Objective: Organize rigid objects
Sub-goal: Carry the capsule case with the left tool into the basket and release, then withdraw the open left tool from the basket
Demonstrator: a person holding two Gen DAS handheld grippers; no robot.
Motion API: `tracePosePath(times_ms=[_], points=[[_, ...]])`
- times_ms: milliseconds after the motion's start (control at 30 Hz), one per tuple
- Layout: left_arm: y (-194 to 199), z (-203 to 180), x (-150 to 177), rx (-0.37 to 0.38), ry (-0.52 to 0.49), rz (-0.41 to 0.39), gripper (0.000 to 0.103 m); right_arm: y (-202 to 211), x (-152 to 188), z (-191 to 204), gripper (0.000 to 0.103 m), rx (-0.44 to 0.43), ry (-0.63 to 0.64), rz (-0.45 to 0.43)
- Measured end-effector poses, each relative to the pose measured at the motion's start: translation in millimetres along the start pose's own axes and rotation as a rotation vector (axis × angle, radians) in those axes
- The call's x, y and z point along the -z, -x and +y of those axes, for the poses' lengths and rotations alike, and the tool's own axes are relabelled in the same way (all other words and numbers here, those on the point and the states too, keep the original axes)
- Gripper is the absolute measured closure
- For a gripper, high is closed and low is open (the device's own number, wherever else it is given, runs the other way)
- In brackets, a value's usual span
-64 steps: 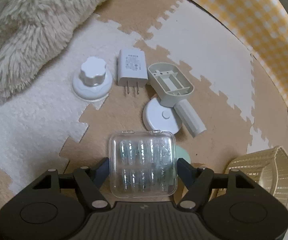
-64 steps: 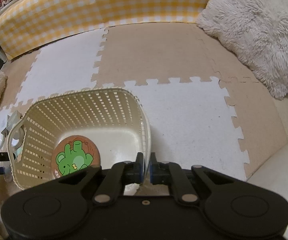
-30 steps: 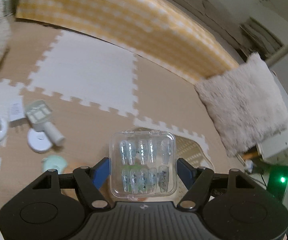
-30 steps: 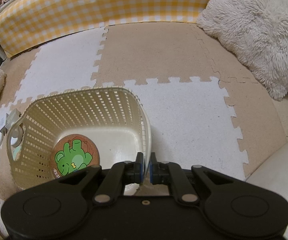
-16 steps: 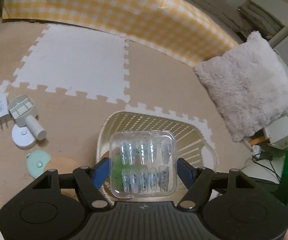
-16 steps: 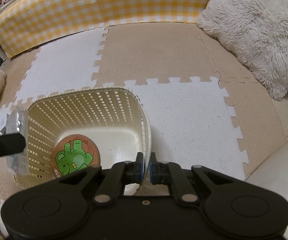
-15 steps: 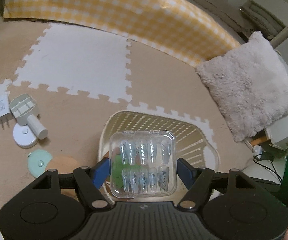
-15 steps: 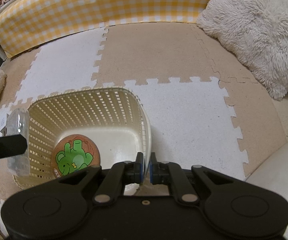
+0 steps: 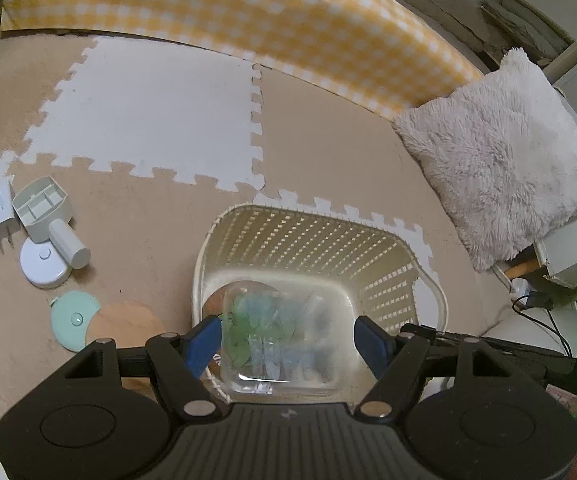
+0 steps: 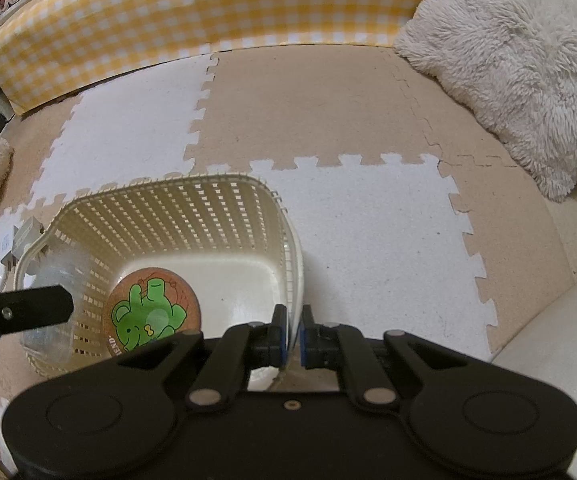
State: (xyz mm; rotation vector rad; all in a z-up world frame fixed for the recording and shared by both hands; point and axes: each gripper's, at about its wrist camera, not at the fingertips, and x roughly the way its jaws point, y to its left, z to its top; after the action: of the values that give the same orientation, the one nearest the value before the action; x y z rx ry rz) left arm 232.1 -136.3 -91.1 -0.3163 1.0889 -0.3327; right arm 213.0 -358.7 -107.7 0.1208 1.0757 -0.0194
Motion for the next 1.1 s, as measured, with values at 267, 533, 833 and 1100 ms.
tracePosePath(times_ms=[267,533,833,1100], points=[[1.4,-1.8,1.2,0.002,-0.004,0.007,0.025,-0.2,0.3,0.9,0.096,0.000,0.002,0.001],[6.0,-6.6,3.0,0.005,-0.018,0.006,0.018,-0.2,0.8,1.4,0.096,0.003,0.005,0.003],[17.9,-14.0,6.8,0.009,-0.036,0.014,0.010,-1.4,1.0,0.6,0.096,0.004,0.005,0.005],[35.3,-18.2,13.2,0.013,-0.073,-0.020,0.002,-1.4,1.0,0.7,0.096,0.005,0.005,0.005]])
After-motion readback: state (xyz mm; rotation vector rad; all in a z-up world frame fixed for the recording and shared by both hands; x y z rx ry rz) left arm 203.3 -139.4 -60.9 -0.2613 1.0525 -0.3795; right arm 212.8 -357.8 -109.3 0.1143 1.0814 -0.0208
